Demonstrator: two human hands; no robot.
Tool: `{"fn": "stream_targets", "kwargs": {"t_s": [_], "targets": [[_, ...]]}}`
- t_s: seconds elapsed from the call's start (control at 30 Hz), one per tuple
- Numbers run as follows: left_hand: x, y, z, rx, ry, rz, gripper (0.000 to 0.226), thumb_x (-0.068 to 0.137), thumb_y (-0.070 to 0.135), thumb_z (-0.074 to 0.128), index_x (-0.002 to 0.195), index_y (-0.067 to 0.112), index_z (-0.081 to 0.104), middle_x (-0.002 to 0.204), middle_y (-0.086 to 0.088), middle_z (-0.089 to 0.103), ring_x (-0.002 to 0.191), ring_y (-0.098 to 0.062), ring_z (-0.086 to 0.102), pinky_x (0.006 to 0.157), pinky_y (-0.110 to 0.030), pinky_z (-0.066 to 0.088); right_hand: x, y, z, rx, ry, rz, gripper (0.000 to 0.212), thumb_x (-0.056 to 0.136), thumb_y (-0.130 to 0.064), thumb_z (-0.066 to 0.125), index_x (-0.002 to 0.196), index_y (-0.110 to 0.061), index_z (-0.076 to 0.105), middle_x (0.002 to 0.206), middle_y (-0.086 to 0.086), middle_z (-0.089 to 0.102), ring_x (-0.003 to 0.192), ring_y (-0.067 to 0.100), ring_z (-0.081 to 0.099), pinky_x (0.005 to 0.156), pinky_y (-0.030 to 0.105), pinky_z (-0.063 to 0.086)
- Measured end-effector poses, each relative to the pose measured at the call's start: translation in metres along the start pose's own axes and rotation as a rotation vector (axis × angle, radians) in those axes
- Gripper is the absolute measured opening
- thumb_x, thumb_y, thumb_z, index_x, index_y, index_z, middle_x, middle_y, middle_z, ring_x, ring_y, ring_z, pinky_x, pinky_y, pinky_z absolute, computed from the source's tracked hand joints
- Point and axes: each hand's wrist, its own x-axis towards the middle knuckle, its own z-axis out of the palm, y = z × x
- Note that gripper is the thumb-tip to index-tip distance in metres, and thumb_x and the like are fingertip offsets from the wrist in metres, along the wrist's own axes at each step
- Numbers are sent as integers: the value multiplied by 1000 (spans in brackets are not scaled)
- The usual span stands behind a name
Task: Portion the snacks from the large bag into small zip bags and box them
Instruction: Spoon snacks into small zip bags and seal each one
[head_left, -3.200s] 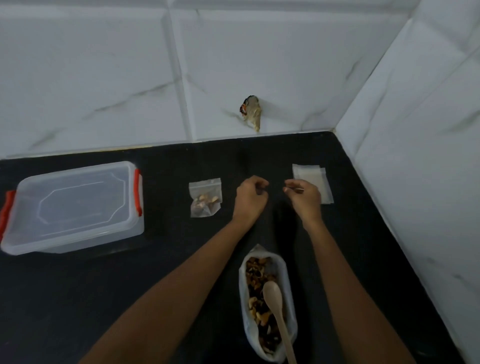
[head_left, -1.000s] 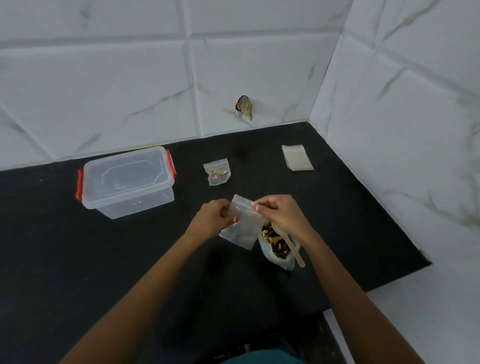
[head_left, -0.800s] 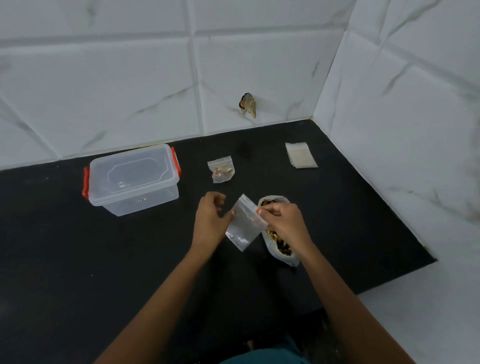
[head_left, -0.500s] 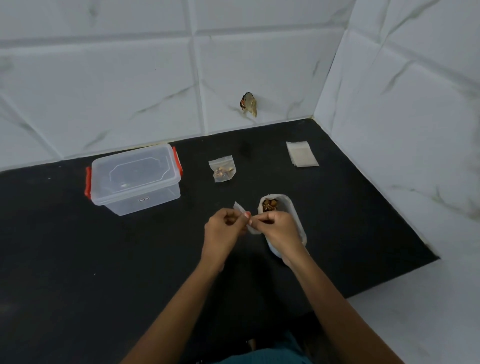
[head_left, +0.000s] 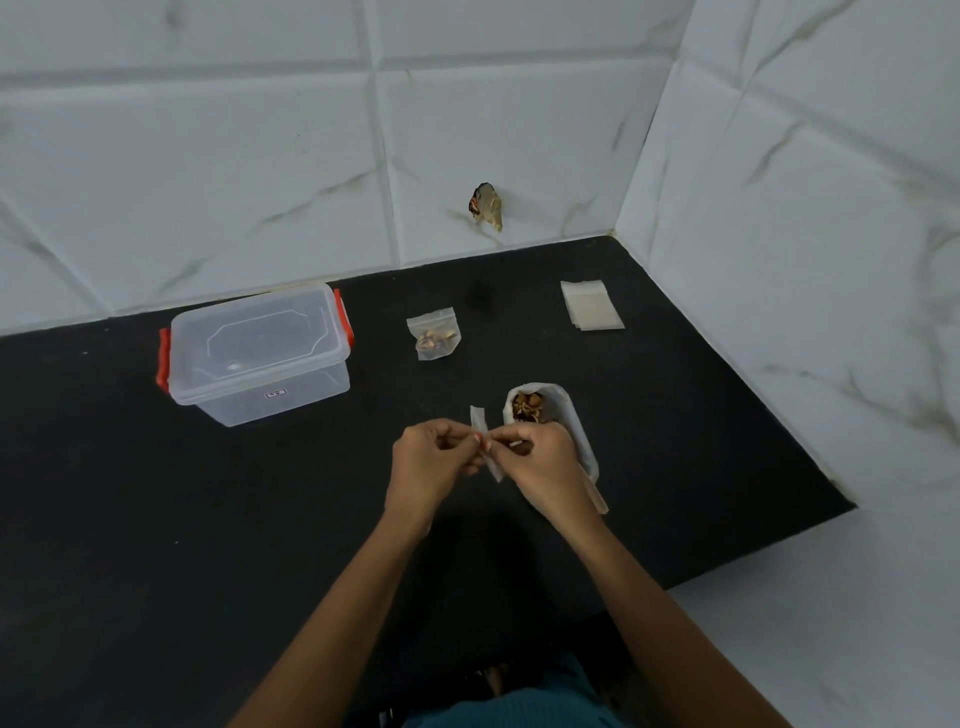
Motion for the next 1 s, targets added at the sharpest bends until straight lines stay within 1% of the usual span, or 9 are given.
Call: {"fn": "stream_targets", "kwargs": {"t_s": [0.17, 0.33, 0.43, 0.53, 0.63, 0.7, 0.77, 0.87, 1.0], "targets": [[-5, 1, 0, 242, 48, 67, 13, 84, 11, 64, 76, 20, 60, 75, 3, 64, 69, -5, 61, 59, -12, 48, -6, -3, 5, -267, 92, -78, 8, 85, -17, 64, 88, -11, 69, 78, -5, 66, 70, 3, 61, 66, 14, 50], [-6, -1, -4, 326, 124, 45, 12, 83, 12, 65, 76, 19, 59, 76, 2, 62, 63, -6, 56, 54, -14, 43, -2, -3, -2, -319, 206, -83, 11, 86, -12, 61, 74, -12, 62, 62, -12, 52, 54, -2, 49, 55, 5, 40], [-8, -2, -3, 344, 117, 65, 12, 85, 14, 63, 76, 19, 58, 73, 4, 60, 60, -5, 54, 53, -13, 41, -1, -4, -4, -265, 116, -59, 7, 87, -11, 59, 92, -11, 65, 73, -14, 55, 64, -4, 52, 57, 2, 40], [-9, -1, 3, 239, 111, 39, 8, 89, 18, 58, 80, 18, 56, 77, 1, 59, 63, -5, 53, 54, -13, 41, -3, -7, -1, -184, 18, -68, 24, 88, -10, 59, 112, -12, 60, 93, -9, 58, 82, 0, 56, 64, 5, 45], [-13, 0, 10, -70, 47, -99, 5, 92, 23, 52, 92, 17, 52, 95, -10, 60, 77, -14, 57, 63, -23, 47, -6, -9, 4, -137, -73, -100, 21, 88, -11, 59, 109, -12, 60, 96, -6, 61, 85, 0, 57, 68, 9, 48], [-15, -1, 12, -128, 57, -110, 8, 91, 23, 54, 94, 19, 48, 100, -12, 60, 81, -17, 60, 66, -26, 51, -6, -9, 6, -114, -82, -82, 19, 87, -10, 59, 106, -11, 61, 98, -1, 64, 89, 6, 60, 74, 15, 50], [-14, -1, 10, -45, 97, -38, 9, 90, 20, 58, 95, 20, 51, 102, -7, 60, 89, -15, 61, 71, -26, 54, -5, -9, 4, -93, -56, -50, 14, 86, -11, 61, 100, -10, 63, 95, 3, 66, 83, 6, 61, 70, 12, 50], [-12, -2, 3, 128, 127, 74, 10, 88, 10, 58, 94, 19, 56, 97, 2, 61, 82, -5, 60, 61, -14, 51, -2, -7, -3, -96, 1, 5, 4, 85, -13, 63, 89, -13, 62, 79, -8, 59, 71, 0, 55, 54, 3, 43], [-11, -3, -4, 387, 179, 155, 23, 85, 7, 62, 102, 20, 58, 103, 7, 57, 80, -2, 57, 67, -14, 49, 6, -4, -8, -85, 76, 42, 13, 84, -7, 61, 93, -17, 60, 88, -7, 60, 79, 1, 56, 67, 9, 46]]}}
